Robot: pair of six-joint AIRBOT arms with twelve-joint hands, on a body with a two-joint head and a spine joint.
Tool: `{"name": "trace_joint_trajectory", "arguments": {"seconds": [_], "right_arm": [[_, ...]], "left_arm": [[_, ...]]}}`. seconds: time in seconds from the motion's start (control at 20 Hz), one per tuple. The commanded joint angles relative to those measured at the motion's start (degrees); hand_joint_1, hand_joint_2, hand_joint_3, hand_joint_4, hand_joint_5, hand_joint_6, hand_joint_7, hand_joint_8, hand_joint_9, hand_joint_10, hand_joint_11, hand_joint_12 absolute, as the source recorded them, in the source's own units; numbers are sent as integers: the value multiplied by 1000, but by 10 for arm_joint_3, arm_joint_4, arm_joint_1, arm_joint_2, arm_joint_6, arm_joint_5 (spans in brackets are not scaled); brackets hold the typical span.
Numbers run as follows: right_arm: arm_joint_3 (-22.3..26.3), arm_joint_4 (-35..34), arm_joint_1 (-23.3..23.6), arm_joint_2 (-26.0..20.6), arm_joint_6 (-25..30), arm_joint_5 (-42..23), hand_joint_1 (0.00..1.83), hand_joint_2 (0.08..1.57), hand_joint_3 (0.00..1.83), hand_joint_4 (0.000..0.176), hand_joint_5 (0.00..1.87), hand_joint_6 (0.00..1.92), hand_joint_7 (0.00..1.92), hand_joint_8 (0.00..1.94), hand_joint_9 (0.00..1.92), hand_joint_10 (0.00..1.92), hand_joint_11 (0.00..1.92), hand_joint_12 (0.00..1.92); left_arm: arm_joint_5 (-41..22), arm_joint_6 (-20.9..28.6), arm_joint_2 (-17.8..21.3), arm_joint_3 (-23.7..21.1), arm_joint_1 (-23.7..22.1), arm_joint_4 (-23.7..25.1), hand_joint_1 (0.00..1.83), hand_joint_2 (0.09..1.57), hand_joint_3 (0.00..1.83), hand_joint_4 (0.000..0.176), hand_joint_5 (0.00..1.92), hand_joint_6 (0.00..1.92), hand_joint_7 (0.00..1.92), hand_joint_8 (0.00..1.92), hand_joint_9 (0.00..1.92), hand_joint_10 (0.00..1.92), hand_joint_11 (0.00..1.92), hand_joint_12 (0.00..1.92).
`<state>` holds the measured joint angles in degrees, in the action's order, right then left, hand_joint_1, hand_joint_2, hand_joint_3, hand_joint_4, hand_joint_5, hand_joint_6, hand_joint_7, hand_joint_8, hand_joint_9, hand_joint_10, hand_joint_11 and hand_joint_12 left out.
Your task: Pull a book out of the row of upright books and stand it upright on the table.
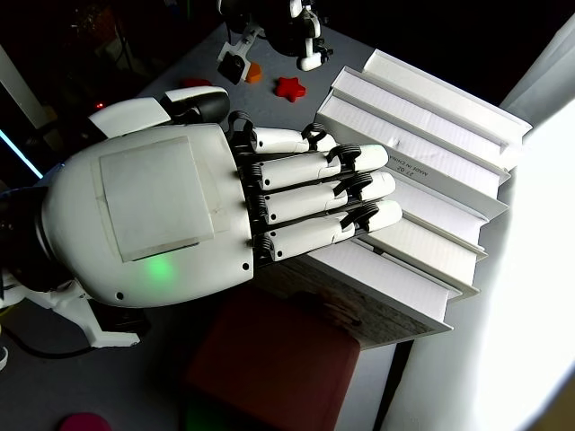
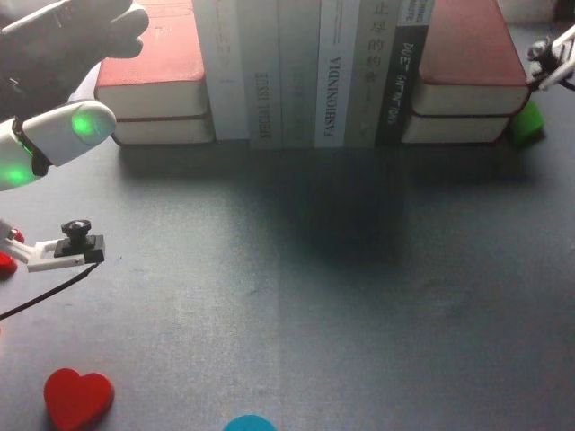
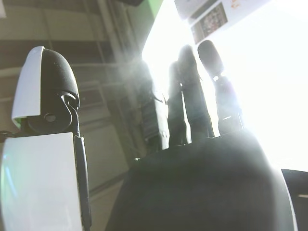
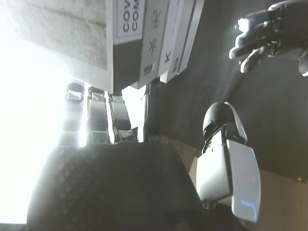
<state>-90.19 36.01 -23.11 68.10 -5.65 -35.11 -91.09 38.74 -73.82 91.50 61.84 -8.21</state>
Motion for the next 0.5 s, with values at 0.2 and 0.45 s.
{"name": "trace_joint_trajectory", "arguments": {"seconds": [0.2,0.45], "right_arm": [[36,7,-1,-25,0,-25,0,1137,0,88,277,0,0,0,0,0,0,0],[115,10,-10,-99,-24,-47,0,1072,0,165,242,26,0,0,0,0,0,0]], "left_arm": [[-73,6,-1,-5,6,-25,1017,972,0,10,580,10,345,8,445,12,0,1227],[-79,6,-1,-13,18,-35,1027,972,0,0,593,10,346,4,456,15,0,1251]]}}
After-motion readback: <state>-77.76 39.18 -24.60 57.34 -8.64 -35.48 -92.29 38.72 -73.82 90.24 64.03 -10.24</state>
